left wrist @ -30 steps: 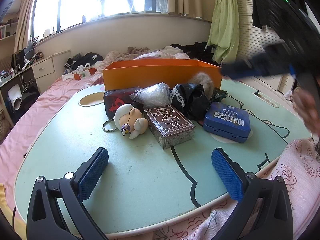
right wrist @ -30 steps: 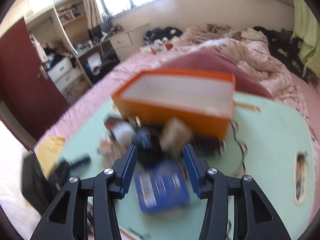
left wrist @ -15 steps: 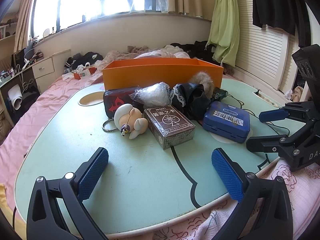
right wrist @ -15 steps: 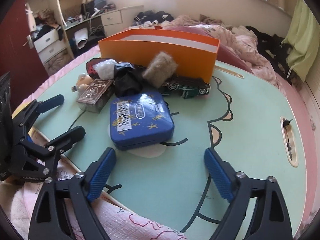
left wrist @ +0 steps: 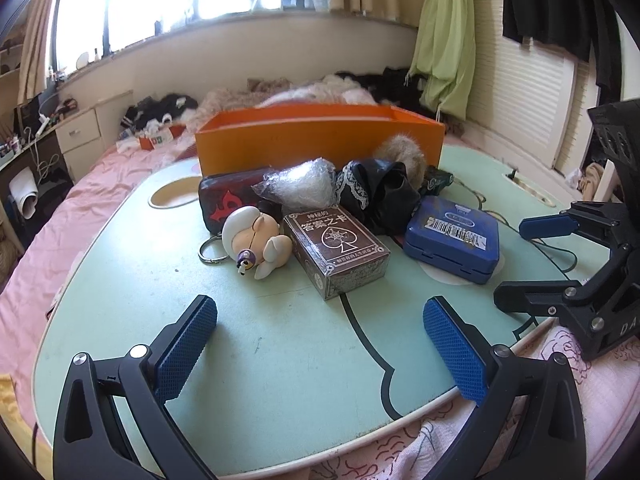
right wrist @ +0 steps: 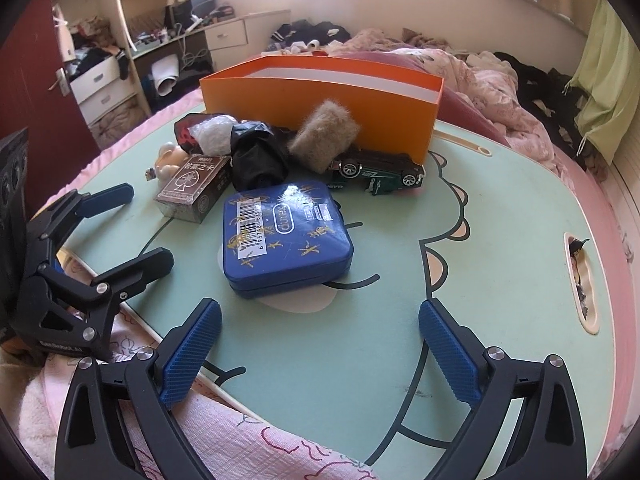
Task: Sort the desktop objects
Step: 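Lift the brown pompom out and set it beside the box with right gripper, then reach the left gripper into the box and grasp the white fluffy pompom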
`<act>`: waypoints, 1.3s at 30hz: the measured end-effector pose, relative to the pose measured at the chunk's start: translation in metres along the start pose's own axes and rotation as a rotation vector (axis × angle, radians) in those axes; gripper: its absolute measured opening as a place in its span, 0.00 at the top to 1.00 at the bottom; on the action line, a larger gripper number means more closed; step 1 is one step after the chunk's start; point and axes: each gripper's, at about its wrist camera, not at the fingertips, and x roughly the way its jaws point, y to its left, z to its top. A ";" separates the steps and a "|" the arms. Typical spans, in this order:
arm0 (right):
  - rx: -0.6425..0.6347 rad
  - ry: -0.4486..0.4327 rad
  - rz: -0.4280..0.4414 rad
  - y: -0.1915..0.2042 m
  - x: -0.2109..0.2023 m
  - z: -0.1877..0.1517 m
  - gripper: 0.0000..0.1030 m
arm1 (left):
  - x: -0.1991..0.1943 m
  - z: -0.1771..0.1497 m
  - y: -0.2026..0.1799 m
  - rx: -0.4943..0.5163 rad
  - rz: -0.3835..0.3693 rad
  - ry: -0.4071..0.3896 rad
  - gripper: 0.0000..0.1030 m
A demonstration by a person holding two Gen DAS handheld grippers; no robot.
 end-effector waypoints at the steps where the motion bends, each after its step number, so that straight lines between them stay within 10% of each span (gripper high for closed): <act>1: 0.000 0.001 0.000 0.001 0.000 0.001 0.03 | 0.001 0.004 0.001 -0.009 0.009 0.032 0.00; 9: -0.022 -0.003 0.018 0.003 -0.002 0.000 0.02 | -0.017 0.095 0.013 -0.117 0.031 -0.055 0.00; 15: -0.025 -0.005 0.020 0.004 -0.002 0.000 0.01 | 0.043 0.164 0.017 -0.167 0.063 0.144 0.00; 28: -0.036 -0.006 0.028 0.005 -0.001 0.000 0.01 | 0.104 0.170 -0.006 -0.166 0.066 0.287 0.00; 33: -0.038 -0.006 0.029 0.005 -0.001 0.000 0.01 | 0.114 0.177 -0.010 -0.178 -0.064 0.322 0.01; 39: -0.040 -0.007 0.031 0.005 -0.001 0.000 0.01 | 0.145 0.189 -0.011 -0.270 -0.271 0.459 0.30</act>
